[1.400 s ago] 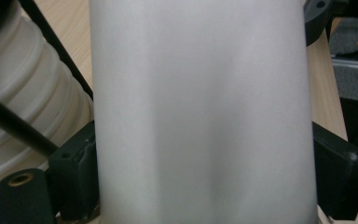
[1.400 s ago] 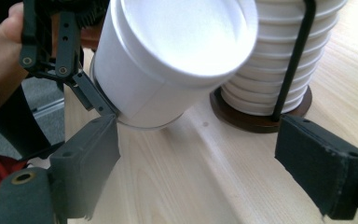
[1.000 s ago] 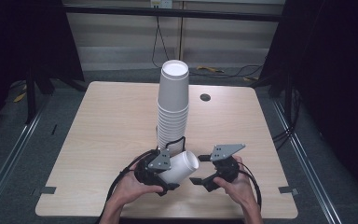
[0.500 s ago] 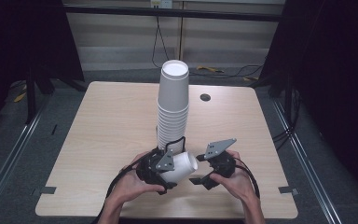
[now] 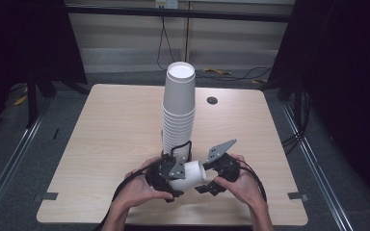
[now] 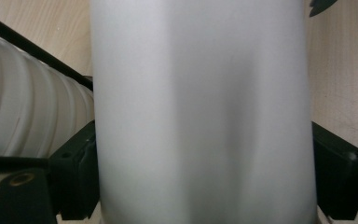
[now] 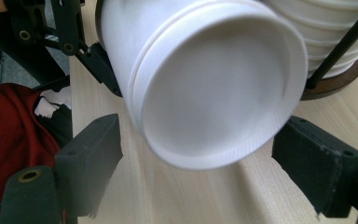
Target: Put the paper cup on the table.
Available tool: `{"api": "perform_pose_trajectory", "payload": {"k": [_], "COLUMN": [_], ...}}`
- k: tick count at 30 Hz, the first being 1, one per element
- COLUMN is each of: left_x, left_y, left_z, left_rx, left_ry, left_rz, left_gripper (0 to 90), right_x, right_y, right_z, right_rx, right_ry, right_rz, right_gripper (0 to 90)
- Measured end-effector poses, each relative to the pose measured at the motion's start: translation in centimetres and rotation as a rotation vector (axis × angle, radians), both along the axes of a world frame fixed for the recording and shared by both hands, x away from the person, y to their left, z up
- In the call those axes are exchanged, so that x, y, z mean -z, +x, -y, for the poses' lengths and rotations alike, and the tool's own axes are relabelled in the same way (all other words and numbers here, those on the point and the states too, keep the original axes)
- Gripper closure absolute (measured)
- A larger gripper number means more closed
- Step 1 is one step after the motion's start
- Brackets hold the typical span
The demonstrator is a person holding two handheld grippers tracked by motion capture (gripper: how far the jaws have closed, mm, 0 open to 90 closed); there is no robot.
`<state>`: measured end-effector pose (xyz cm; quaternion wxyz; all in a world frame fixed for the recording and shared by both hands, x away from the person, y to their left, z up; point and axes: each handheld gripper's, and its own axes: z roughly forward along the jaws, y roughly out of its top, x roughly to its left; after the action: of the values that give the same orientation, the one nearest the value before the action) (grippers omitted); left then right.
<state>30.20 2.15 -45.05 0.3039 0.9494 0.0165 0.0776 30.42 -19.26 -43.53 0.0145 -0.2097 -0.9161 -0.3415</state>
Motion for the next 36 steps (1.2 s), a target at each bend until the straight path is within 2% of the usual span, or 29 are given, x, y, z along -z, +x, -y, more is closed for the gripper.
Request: {"api": "perform_pose_trajectory", "payload": {"k": [1, 3, 6, 7, 8, 9, 10, 12, 14, 20, 25, 26, 27, 29, 31, 32, 33, 34, 35, 36], "left_x": [-0.2, -0.3, 0.0, 0.0, -0.1, -0.1, 0.0, -0.1, 0.3, 0.7, 0.7, 0.7, 0.7, 0.6, 0.3, 0.4, 0.3, 0.1, 0.4, 0.4], "left_y": [0.2, 0.2, 0.0, 0.0, 0.1, 0.1, 0.1, 0.1, -0.2, -0.5, -0.6, -0.5, -0.6, -0.6, -0.4, -0.6, -0.6, -0.4, -0.6, -0.6], "left_z": [0.0, 0.1, 0.5, 0.6, 0.6, 0.7, 0.8, 0.9, 1.3, 1.9, 1.9, 1.9, 1.9, 1.9, 1.9, 1.9, 1.8, 1.7, 1.7, 1.7], "left_rx": [0.03, 0.05, 0.035, 0.042, 0.066, 0.076, 0.072, 0.087, 0.052, 0.062, 0.062, 0.077, 0.07, 0.078, 0.1, 0.075, 0.072, 0.102, 0.08, 0.074], "left_ry": [0.041, 0.064, 0.041, 0.05, 0.077, 0.09, 0.083, 0.099, 0.055, 0.071, 0.054, 0.066, 0.053, 0.051, 0.073, 0.044, 0.056, 0.076, 0.038, 0.032], "left_rz": [0.019, 0.021, 0.006, 0.011, 0.017, 0.023, 0.018, 0.025, 0.004, 0.004, -0.001, 0.006, 0.002, 0.001, 0.024, 0.013, 0.025, 0.029, 0.007, 0.016], "left_gripper": [13.4, 13.3, 13.4, 13.4, 13.4, 13.4, 13.4, 13.4, 13.4, 13.3, 13.4, 13.4, 13.4, 13.4, 13.3, 13.3, 13.3, 13.3, 13.3, 13.3], "right_x": [0.0, 0.1, 0.2, 0.2, 0.2, 0.3, 0.2, 0.2, 0.2, 0.0, -0.2, -0.2, -0.1, -0.1, 0.0, 0.0, -0.1, -0.2, -0.3, -0.4], "right_y": [0.1, 0.2, 0.4, 0.4, 0.5, 0.6, 0.6, 0.7, 0.7, 0.8, 0.9, 0.9, 0.9, 0.9, 0.9, 0.9, 0.8, 0.8, 0.9, 0.9], "right_z": [-0.1, -0.3, -0.5, -0.6, -0.6, -0.6, -0.6, -0.7, -0.9, -1.1, -1.3, -1.3, -1.3, -1.4, -1.5, -1.6, -1.6, -1.6, -1.6, -1.6], "right_rx": [-0.004, -0.013, -0.044, -0.044, -0.046, -0.064, -0.062, -0.075, -0.085, -0.116, -0.124, -0.129, -0.128, -0.132, -0.149, -0.146, -0.15, -0.148, -0.151, -0.15], "right_ry": [-0.007, -0.027, -0.031, -0.038, -0.037, -0.034, -0.037, -0.038, -0.055, -0.051, -0.054, -0.048, -0.051, -0.046, -0.048, -0.051, -0.054, -0.047, -0.039, -0.045], "right_rz": [-0.001, -0.003, -0.012, -0.01, -0.01, -0.025, -0.016, -0.026, -0.019, -0.034, -0.046, -0.054, -0.058, -0.061, -0.058, -0.053, -0.048, -0.042, -0.042, -0.045], "right_gripper": [15.7, 15.9, 16.0, 15.9, 16.2, 16.3, 16.1, 16.2, 16.1, 18.0, 17.6, 17.6, 17.7, 18.0, 17.6, 17.6, 17.8, 18.2, 18.9, 19.1]}}
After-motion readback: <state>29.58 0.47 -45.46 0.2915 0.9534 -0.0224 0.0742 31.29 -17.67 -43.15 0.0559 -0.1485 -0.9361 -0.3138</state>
